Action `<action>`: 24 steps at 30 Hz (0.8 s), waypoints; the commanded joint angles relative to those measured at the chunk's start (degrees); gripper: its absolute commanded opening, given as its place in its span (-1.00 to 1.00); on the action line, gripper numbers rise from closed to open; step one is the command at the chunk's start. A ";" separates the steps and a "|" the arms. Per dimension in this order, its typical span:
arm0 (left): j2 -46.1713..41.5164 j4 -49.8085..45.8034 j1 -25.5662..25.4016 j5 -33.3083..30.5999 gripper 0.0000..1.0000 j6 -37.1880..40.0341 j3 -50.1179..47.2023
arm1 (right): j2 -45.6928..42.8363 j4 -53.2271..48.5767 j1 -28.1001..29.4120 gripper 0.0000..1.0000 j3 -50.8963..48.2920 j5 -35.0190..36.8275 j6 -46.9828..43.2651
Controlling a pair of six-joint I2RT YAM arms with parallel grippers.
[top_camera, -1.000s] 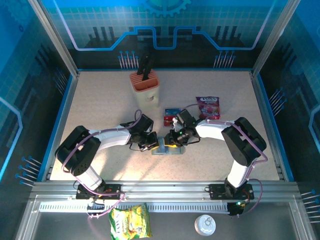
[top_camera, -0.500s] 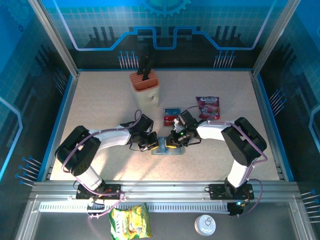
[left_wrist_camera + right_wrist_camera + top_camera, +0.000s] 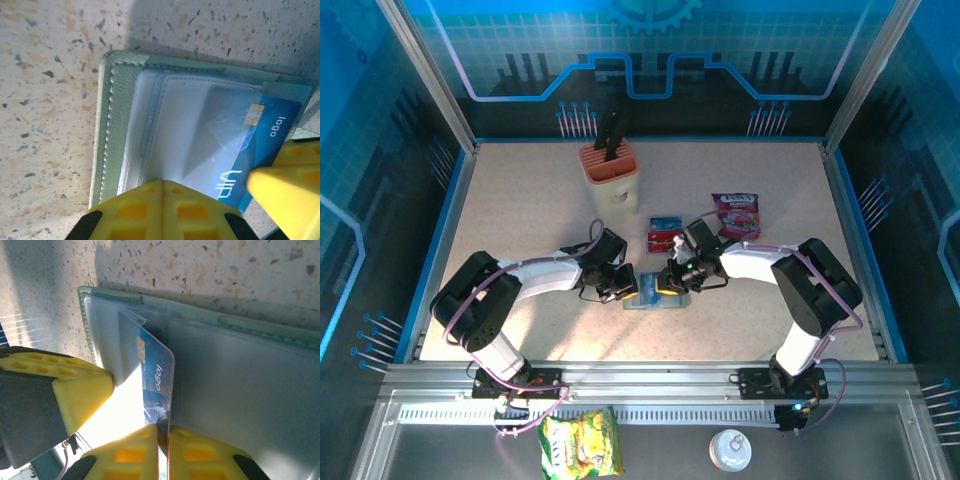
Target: Take the credit cards out of the card holder
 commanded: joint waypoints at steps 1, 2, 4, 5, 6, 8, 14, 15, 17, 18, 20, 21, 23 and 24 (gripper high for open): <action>0.18 -2.31 -0.23 -1.14 -1.00 0.43 -0.63 | -2.39 -2.61 -1.12 -0.81 -0.77 0.26 -1.78; 0.16 -2.32 -0.23 -1.16 -1.00 0.35 -0.54 | -2.82 -2.99 -1.25 -0.82 -0.74 0.30 -2.04; -0.01 -2.23 -0.24 -1.03 -1.00 0.20 -0.48 | -3.48 -3.80 -1.48 -0.83 -0.45 0.28 -2.63; -0.11 -2.10 -0.29 -0.85 -1.00 0.04 -0.45 | -3.89 -4.29 -1.55 -0.84 -0.36 0.31 -3.09; -0.24 -1.90 -0.27 -0.60 -1.00 -0.09 -0.47 | -4.37 -4.65 -1.57 -0.85 -0.16 0.42 -3.57; -0.54 -1.78 -0.27 -0.29 -1.00 -0.30 -0.26 | -4.96 -5.79 -1.79 -0.86 0.27 0.66 -4.31; -1.90 -2.21 -0.24 0.41 -1.00 -0.43 0.98 | -7.30 -11.28 -2.29 -0.89 2.34 2.19 -7.52; -2.03 -1.94 -0.30 0.72 -1.00 -0.62 1.05 | -7.81 -12.08 -2.33 -0.89 2.40 2.41 -8.04; -2.44 -1.27 -0.25 1.29 -1.00 -0.99 1.25 | -8.93 -14.60 -2.44 -0.90 4.35 3.31 -9.60; -2.67 -1.09 -0.25 1.41 -1.00 -1.19 1.32 | -9.30 -15.97 -2.66 -0.90 5.09 3.85 -10.49; -3.26 -0.99 -0.24 1.39 -1.00 -1.37 1.59 | -10.01 -19.67 -2.93 -0.90 6.83 5.41 -12.88; -3.61 -1.12 -0.24 1.27 -1.00 -1.32 1.74 | -10.16 -21.23 -3.09 -0.90 7.68 6.02 -14.19; -4.45 -1.34 -0.23 0.93 -1.00 -1.32 1.86 | -10.02 -24.77 -3.31 -0.90 9.77 6.77 -18.50; -4.82 -1.43 -0.30 0.64 -1.00 -1.11 1.76 | -10.05 -26.15 -3.30 -0.91 10.54 7.50 -20.43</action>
